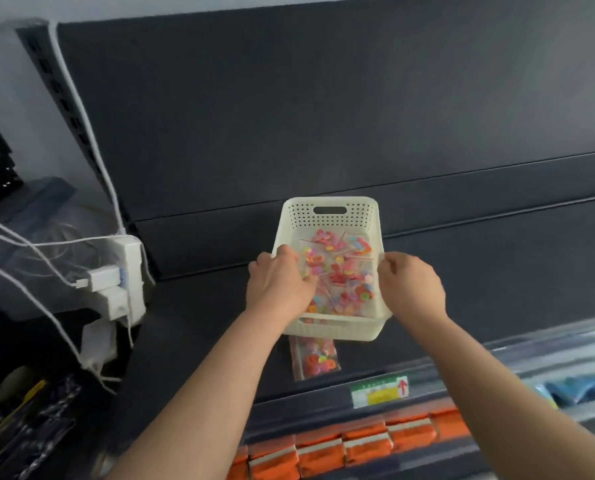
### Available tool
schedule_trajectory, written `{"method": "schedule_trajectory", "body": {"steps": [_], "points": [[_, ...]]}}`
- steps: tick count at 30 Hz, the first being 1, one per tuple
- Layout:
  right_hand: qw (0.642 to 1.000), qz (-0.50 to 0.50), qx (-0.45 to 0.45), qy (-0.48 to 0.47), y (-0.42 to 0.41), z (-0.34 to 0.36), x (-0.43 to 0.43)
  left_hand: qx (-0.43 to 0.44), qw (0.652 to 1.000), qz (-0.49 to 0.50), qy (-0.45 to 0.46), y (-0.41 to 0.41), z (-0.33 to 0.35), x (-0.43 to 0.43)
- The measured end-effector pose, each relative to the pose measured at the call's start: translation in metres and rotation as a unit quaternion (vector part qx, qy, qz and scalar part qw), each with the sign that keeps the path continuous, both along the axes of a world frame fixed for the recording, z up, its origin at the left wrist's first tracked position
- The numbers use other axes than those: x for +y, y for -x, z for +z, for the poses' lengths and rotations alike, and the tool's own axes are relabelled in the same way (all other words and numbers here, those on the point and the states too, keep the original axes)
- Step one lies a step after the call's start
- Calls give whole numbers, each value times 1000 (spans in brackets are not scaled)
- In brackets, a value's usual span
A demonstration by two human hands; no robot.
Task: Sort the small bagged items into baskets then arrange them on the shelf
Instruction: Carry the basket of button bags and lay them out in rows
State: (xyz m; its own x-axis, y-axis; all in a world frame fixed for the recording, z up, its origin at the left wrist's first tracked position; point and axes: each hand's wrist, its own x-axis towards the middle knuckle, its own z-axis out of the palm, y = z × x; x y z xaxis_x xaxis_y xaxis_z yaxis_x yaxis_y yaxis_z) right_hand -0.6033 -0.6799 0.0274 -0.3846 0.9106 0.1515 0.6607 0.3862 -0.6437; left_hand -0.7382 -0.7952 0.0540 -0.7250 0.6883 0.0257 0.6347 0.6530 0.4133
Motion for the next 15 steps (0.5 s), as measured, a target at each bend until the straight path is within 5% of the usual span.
{"method": "schedule_trajectory", "body": {"steps": [6,15], "points": [[995,-97,-21,18,-80,-4,78,-29,997,-77,-5,-71,-9,99],[990,-114,-66,43,-161,-19,195,-65,995,-70,20,-151,-35,224]]}}
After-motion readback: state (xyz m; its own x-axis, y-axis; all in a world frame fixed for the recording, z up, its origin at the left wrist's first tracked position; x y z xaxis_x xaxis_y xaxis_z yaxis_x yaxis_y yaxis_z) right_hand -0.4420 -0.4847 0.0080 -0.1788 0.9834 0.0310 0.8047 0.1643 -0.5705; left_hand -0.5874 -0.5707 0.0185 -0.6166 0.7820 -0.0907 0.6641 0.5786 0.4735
